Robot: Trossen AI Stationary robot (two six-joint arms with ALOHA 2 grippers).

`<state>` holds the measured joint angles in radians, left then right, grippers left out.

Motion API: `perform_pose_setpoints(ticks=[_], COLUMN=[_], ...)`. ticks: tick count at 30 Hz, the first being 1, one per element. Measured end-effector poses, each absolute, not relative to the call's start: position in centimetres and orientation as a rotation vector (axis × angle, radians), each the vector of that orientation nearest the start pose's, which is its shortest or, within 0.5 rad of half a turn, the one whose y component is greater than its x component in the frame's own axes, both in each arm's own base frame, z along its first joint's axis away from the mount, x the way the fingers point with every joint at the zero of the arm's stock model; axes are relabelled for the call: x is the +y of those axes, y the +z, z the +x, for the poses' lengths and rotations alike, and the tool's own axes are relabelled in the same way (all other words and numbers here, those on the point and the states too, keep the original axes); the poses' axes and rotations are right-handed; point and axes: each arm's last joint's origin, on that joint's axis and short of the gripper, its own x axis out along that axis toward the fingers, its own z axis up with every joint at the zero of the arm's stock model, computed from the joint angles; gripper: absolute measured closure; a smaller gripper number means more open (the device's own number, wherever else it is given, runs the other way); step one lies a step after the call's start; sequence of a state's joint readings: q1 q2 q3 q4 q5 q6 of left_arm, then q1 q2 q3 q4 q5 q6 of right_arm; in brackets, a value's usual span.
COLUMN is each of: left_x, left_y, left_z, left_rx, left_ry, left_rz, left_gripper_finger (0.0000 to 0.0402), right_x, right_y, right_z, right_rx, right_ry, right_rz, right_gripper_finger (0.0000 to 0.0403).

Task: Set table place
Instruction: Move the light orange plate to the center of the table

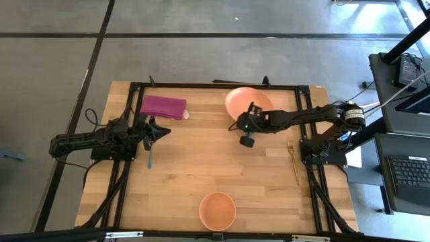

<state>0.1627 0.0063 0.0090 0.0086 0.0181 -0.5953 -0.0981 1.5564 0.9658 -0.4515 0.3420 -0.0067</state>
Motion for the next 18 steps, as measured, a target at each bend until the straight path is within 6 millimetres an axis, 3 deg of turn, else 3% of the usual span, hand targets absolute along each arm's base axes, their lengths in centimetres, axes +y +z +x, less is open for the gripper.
perform_pose_setpoints(ticks=[8, 18], left_x=[1.5, 1.5], left_y=[16.7, 16.7], left_z=[9.6, 9.6], left_rx=[-0.053, -0.053], left_ry=[0.135, 0.134], left_rz=[-0.593, -0.596], left_gripper_finger=[0.0397, 0.0378], right_x=[3.7, 11.3], right_y=[23.8, 22.5], right_z=[32.3, 30.5], right_rx=[0.864, 0.789], right_ry=[-0.12, 0.173], right_rz=[-0.383, -0.593], right_gripper_finger=[0.0394, 0.0392])
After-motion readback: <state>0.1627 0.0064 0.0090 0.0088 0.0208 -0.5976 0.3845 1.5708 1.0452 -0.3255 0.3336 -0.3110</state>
